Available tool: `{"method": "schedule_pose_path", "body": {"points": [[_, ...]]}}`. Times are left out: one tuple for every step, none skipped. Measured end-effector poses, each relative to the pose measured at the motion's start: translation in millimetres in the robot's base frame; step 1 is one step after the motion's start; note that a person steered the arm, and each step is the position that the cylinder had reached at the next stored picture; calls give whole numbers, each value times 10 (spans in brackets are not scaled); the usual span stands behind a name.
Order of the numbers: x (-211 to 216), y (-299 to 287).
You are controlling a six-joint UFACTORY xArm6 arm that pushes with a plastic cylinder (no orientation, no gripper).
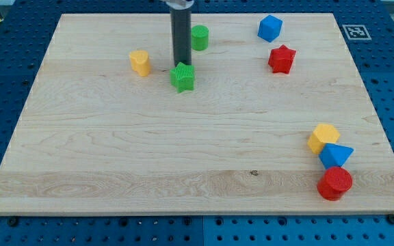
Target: Move the green star towards center left
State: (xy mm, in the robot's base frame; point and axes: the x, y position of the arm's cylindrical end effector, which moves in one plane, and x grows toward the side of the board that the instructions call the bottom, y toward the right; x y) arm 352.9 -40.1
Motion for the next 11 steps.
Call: {"method": "schedule_pose_path", "body": {"points": [[177, 125], [363, 477], [587, 775], [677, 681], [529, 295], [456, -160], [454, -538], [410, -921], [91, -1294], [-156, -1630], [11, -1686]]}}
